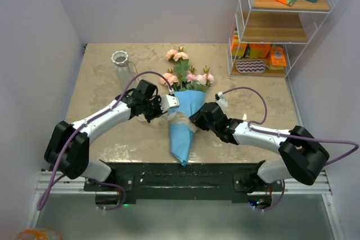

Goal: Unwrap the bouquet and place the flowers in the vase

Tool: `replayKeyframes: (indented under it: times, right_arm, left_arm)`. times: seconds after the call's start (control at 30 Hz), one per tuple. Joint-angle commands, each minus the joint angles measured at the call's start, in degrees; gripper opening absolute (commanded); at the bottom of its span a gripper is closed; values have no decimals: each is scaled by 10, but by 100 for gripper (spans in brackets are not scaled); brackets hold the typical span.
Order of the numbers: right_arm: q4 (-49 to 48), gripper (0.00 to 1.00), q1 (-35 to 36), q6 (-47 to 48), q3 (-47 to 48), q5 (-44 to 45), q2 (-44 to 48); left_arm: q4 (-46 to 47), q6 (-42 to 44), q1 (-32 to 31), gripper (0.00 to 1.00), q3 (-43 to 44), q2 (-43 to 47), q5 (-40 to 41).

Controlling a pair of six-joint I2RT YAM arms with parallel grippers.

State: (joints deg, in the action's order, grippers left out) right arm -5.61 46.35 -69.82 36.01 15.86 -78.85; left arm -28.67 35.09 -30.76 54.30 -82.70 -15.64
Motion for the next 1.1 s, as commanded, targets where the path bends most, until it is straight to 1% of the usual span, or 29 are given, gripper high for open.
replayKeyframes:
  times: [0.0,0.07,0.1,0.17,0.2,0.43,0.6,0.7,0.73,0.77,0.8,0.87,0.9,0.93,0.97,1.0,1.07]
  right_arm:
    - [-21,19,1,-5,15,1,-3]
    - [-16,13,1,-5,13,6,3]
    - [-14,7,1,-7,10,12,11]
    - [-8,1,1,-7,8,16,25]
    - [-4,0,1,-5,9,20,31]
    - [33,0,1,38,37,68,98]
    - [94,0,-5,51,48,113,148]
    - [142,0,-19,66,61,146,180]
    - [154,0,-21,72,64,156,189]
    - [185,0,-24,77,70,182,198]
    - [200,0,-35,86,78,193,216]
    - [253,0,-47,87,88,228,236]
    - [269,0,-62,87,91,239,256]
    - [284,0,-70,88,93,251,269]
    - [308,0,-78,91,97,261,279]
    - [321,0,-97,91,99,279,300]
    - [350,0,-118,99,109,290,315]
  left_arm:
    - [16,-3,4,0,0,23,-2]
    - [16,-3,4,0,0,24,-2]
    - [16,-3,4,0,-2,25,-2]
    - [18,-2,4,0,-3,26,-1]
    - [19,-2,4,0,-4,25,0]
    - [19,-5,4,0,2,25,0]
    - [13,-13,7,0,12,32,-1]
    - [3,-15,27,0,24,46,3]
    - [1,-14,48,0,26,53,9]
    - [0,-13,62,0,33,66,13]
    - [-1,-10,94,0,37,73,24]
    - [-5,-1,128,0,45,97,33]
    - [-5,1,161,0,46,104,41]
    - [-9,9,177,0,46,114,45]
    - [-11,14,194,0,48,129,47]
    - [-13,18,232,0,48,136,46]
    - [-26,38,273,0,53,146,38]
